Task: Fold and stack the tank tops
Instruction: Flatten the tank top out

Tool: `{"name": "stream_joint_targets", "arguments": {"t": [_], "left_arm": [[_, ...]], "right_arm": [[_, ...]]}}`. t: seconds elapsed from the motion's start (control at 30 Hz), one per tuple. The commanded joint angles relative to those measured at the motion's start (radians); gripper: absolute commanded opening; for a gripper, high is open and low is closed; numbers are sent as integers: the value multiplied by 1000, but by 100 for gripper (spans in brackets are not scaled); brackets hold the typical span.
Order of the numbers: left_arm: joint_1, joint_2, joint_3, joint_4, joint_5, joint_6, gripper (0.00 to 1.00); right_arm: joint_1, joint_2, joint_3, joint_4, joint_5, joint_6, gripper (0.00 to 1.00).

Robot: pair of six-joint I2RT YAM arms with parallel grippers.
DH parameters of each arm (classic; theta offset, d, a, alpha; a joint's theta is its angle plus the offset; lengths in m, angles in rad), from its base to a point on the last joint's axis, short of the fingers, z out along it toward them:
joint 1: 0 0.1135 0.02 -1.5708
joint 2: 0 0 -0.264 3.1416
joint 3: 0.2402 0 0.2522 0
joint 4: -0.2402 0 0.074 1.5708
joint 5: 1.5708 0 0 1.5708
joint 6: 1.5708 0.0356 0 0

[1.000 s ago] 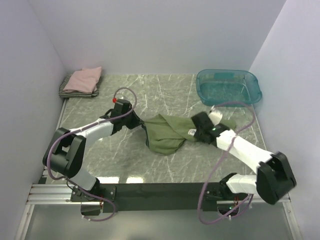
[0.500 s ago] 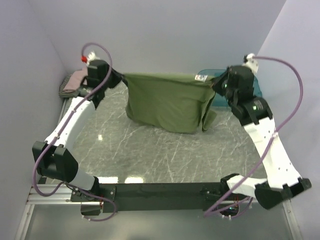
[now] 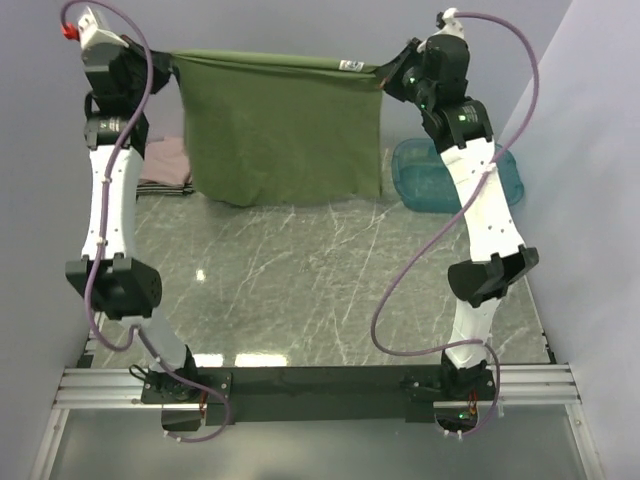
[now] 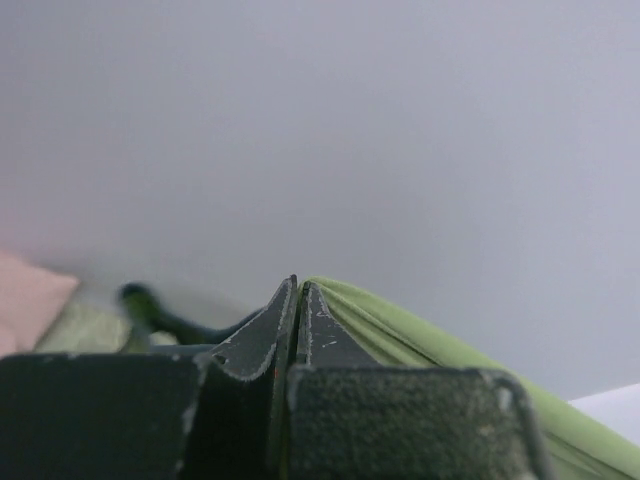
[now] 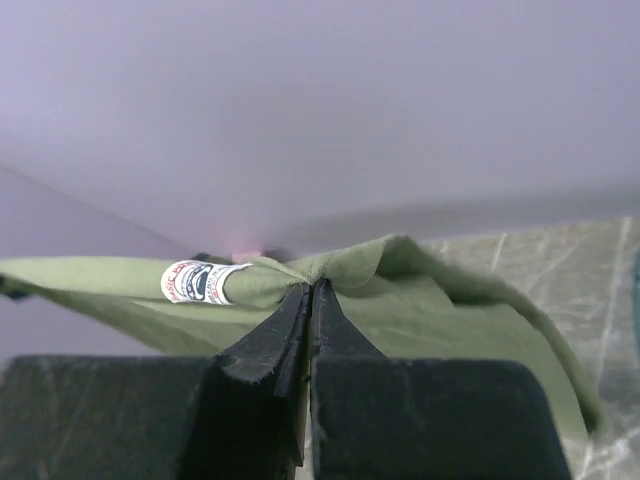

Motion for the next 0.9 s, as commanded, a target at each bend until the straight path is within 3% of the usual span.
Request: {"name": "stream_joint_targets", "arguments": {"t": [0.0, 0.07, 0.17, 0.2, 0.27, 0.3, 0.33, 0.43, 0.6, 0.87], "left_arm": [[78, 85, 216, -8, 92, 50, 1], [101, 64, 203, -11, 110, 35, 1], [104, -100, -75, 58, 97, -29, 1], [104, -207, -255, 61, 86, -55, 1], [100, -335, -466, 43, 40, -164, 1], [97, -483, -701, 53, 31, -199, 1], [79, -556, -813, 47, 14, -227, 1], [19, -674, -1027, -144, -28, -296, 1], [-15, -921, -1445, -158, 113, -428, 1], [-43, -1053, -1529, -503, 8, -457, 1]], "right_arm": [[-53, 8, 72, 59, -48, -18, 0], [-54, -19, -26, 104, -48, -10, 0], [-51, -128, -282, 174, -86, 10, 0], [-50, -197, -357, 187, -85, 14, 0], [-48, -293, -647, 251, -80, 25, 0], [-47, -400, -757, 277, -74, 36, 0], [-48, -454, -968, 303, -80, 72, 0], [-24, -614, -1313, 345, -115, 128, 0], [15, -818, -1698, 348, -123, 227, 0], [25, -1051, -2016, 242, -112, 301, 0]]}}
